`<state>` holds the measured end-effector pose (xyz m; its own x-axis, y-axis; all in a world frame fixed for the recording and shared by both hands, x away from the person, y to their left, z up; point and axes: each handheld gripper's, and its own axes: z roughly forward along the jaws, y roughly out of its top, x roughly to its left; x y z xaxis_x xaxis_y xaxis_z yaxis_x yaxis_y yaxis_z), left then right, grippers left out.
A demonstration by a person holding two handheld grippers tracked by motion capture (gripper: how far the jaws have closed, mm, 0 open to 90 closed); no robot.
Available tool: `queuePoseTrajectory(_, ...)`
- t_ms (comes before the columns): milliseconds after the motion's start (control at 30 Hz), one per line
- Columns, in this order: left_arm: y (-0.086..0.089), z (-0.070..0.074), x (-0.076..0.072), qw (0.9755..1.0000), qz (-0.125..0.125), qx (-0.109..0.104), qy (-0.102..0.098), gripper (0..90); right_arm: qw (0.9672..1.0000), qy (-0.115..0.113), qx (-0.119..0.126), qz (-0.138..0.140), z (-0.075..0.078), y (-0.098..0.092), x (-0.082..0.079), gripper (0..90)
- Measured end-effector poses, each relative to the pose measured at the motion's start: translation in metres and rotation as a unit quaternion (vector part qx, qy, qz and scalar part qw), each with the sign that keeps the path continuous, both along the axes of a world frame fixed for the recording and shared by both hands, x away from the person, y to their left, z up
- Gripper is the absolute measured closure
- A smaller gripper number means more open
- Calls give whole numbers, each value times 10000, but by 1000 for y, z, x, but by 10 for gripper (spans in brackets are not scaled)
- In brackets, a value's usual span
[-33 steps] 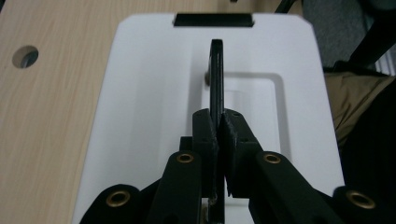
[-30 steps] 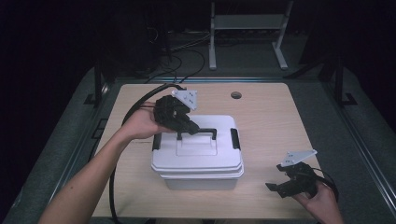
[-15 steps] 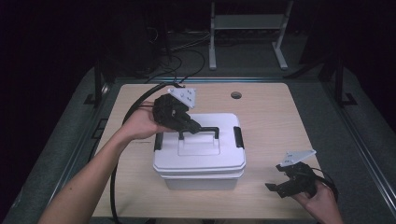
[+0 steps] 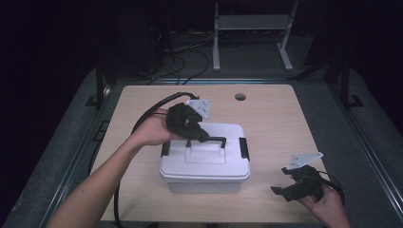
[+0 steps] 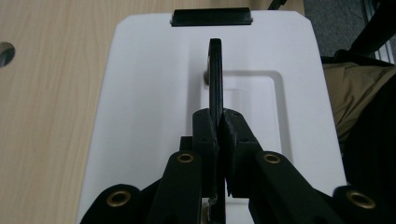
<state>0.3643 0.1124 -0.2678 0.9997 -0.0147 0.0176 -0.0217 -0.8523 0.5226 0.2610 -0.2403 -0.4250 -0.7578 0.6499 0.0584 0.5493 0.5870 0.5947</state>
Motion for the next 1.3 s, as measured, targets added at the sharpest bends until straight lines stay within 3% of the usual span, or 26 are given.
queuePoseTrajectory(100,3,-2,1,10000,35,-70,29,844,10000,12,-4,-2,0,1,0,183)
queuePoseTrajectory(300,3,-4,0,9999,44,85,-32,836,10000,5,14,4,0,2,1,183)
queuePoseTrajectory(500,7,-1,-2,10000,37,12,-6,775,10000,-1,35,-13,1,2,1,183)
queuePoseTrajectory(600,13,4,-3,9998,59,-160,-43,708,10000,-1,29,-20,1,3,2,183)
queuePoseTrajectory(767,28,10,-4,9994,180,-277,-74,621,10000,-11,24,-13,2,3,2,183)
queuePoseTrajectory(833,38,11,-4,9986,289,-431,-66,586,10000,-6,33,-27,2,3,2,183)
queuePoseTrajectory(1000,61,10,-3,9967,568,-577,-117,486,10000,1,24,-35,2,3,3,183)
queuePoseTrajectory(1300,87,10,-5,9942,798,-707,-158,418,10000,-2,53,-53,2,3,4,183)
